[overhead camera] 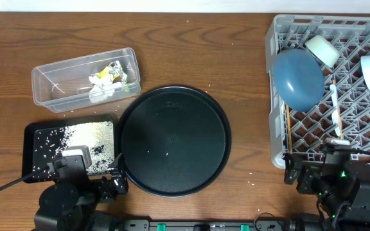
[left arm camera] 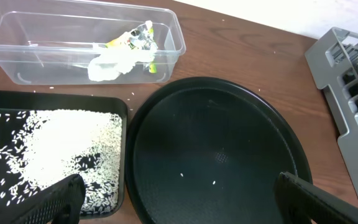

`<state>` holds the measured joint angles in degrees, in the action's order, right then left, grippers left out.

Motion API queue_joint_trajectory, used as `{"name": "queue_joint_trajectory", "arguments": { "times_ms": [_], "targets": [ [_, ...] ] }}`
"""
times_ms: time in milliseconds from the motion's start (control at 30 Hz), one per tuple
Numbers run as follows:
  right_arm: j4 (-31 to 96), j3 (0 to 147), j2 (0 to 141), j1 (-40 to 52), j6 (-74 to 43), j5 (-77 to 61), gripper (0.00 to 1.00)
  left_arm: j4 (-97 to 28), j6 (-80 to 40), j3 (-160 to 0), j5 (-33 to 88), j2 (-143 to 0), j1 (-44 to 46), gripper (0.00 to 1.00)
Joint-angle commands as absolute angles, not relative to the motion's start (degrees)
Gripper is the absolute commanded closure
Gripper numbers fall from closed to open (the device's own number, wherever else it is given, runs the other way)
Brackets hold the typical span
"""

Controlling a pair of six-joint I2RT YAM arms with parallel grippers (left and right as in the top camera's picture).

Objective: Sort waste into correct bins and load items into the dishwasher rack

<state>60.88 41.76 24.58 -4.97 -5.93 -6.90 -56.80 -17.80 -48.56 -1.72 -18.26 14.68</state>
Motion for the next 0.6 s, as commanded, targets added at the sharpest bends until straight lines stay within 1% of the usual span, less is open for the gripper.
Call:
{"name": "queue_joint_trajectory", "arguments": {
  "times_ms": [0, 133, 567],
  "targets": [
    [62.5, 41.3, 24.34, -4.69, -6.81, -7.31, 0.01, -56.9, -17.91, -48.16, -2.2, -18.17, 14.72, 0.02],
    [64.31, 41.3, 24.34, -4.69, -6.81, -7.31, 0.01, -56.9, -17.91, -48.16, -2.2, -18.17, 14.72, 0.02],
    [64.29, 41.23, 22.72, -4.64, -6.81, -7.31, 0.01, -56.9, -17.91, -48.16, -2.2, -18.17, 14.7, 0.02]
  ]
}}
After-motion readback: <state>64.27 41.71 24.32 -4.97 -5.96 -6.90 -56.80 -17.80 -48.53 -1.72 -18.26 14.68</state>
